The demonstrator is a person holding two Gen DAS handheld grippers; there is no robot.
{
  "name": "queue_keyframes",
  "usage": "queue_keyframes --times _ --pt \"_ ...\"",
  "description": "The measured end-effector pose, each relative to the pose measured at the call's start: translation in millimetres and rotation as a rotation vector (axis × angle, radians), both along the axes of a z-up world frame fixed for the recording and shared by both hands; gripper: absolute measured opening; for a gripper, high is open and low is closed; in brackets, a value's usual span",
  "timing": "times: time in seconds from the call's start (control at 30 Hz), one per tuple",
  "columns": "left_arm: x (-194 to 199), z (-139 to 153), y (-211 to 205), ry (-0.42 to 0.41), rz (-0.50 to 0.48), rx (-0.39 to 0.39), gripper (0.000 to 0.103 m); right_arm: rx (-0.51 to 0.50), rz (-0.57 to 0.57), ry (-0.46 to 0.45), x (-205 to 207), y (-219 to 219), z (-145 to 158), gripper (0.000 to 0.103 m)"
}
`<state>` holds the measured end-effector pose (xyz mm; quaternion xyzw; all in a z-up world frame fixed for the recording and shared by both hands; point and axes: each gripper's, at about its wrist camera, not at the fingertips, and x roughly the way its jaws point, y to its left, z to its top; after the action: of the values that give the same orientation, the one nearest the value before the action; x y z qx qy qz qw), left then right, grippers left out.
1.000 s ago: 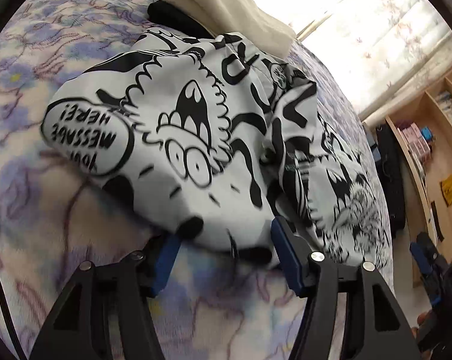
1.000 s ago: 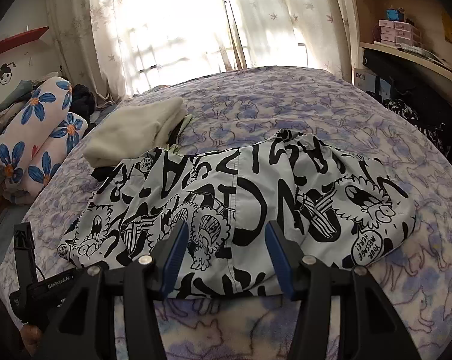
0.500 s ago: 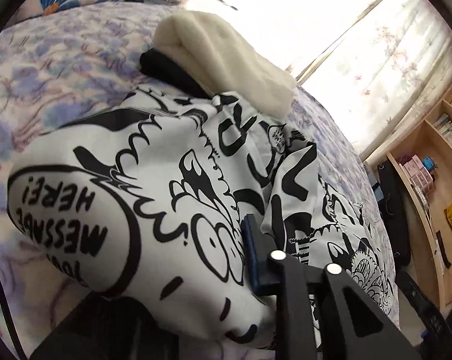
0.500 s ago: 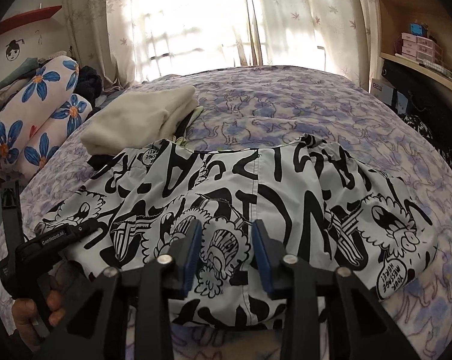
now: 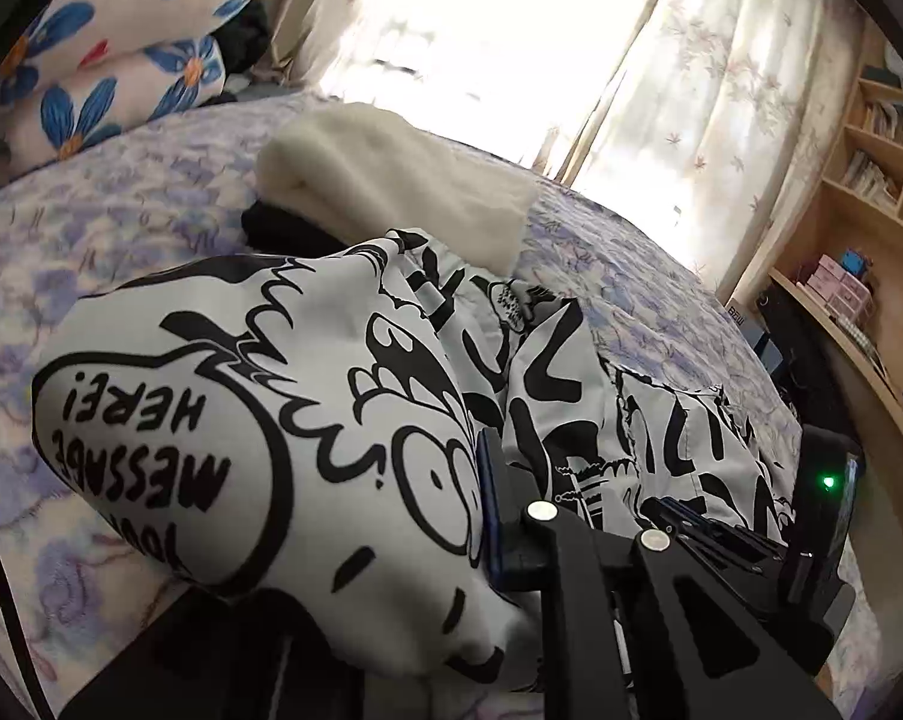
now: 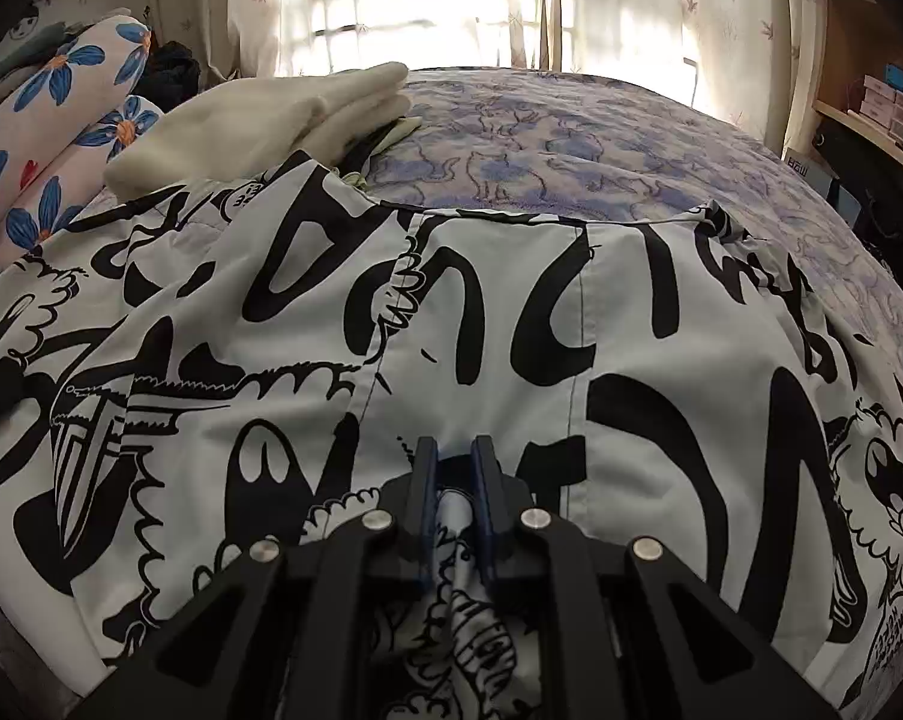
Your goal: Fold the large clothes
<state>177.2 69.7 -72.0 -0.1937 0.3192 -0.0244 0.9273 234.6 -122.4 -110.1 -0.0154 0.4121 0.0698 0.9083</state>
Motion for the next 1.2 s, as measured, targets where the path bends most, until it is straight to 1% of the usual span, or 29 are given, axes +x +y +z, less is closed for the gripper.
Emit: queue_keyframes --times 0.13,0.17,0.23,0.3,0.33,0.4,0.47,0.57,0.67,0.8,0.87,0.93,0.97,1.0,1.1,1.13,1.2 --pt "-1.7 8.5 -2.6 -0.009 0.0 0.001 0.011 0.055 0.006 0.055 1.0 -6.8 4.6 0.011" --pt "-1.7 9.9 -2.8 -0.009 0.0 0.003 0.011 0.093 0.002 0.074 -2.0 -10.3 9.4 0.012" --pt "-2.6 12.2 -3.2 -0.011 -0.001 0.011 0.011 0.151 0.003 0.061 -15.6 -15.1 20.2 0.012" --pt "-2.3 14.2 -4.0 -0.013 -0.002 0.024 0.011 0.128 0.008 0.039 -28.7 -13.8 23.9 0.012" --pt "-2.1 15.6 -4.8 -0.015 -0.001 0.031 0.011 0.109 0.011 0.055 -34.0 -12.8 17.9 0.012" --pt "-0.8 19.5 -11.2 -0.012 -0.004 0.061 0.011 0.096 0.01 0.069 -41.5 -12.4 4.2 0.012" --pt "1.3 27.8 -24.3 -0.009 -0.006 0.113 0.011 0.109 0.0 0.056 -49.4 -14.3 3.1 0.012" --pt "6.4 46.6 -46.6 -0.024 -0.038 0.176 0.011 0.191 -0.026 0.069 -51.6 -23.6 4.2 0.012" --pt "13.6 69.1 -78.9 -0.039 -0.088 0.236 0.011 0.289 -0.038 0.078 -56.9 -34.1 2.0 0.012" --pt "15.8 94.2 -138.3 -0.081 -0.165 0.324 0.011 0.376 0.008 0.092 -76.1 -43.8 5.8 0.012" --pt "13.3 104.4 -167.4 -0.111 -0.203 0.353 0.011 0.443 0.018 0.097 -92.2 -58.6 12.8 0.012" --pt "8.2 112.5 -197.0 -0.144 -0.245 0.388 0.011 0.53 -0.003 0.105 -112.4 -86.1 20.1 0.011" --pt "5.7 116.1 -213.3 -0.157 -0.269 0.405 0.011 0.557 -0.02 0.096 -121.5 -100.0 23.3 0.011" --pt "3.0 117.8 -230.8 -0.169 -0.299 0.425 0.011 0.563 -0.053 0.08 -132.7 -116.5 27.1 0.011" --pt "-5.0 115.8 -273.8 -0.197 -0.373 0.47 0.011 0.477 -0.198 0.025 -161.1 -164.0 36.8 0.011" --pt "-8.2 111.8 -289.6 -0.204 -0.406 0.482 0.012 0.462 -0.243 0.011 -169.6 -180.2 38.3 0.011" --pt "-13.0 97.6 -320.4 -0.21 -0.482 0.522 0.013 0.434 -0.34 0.015 -182.4 -213.8 37.6 0.011"
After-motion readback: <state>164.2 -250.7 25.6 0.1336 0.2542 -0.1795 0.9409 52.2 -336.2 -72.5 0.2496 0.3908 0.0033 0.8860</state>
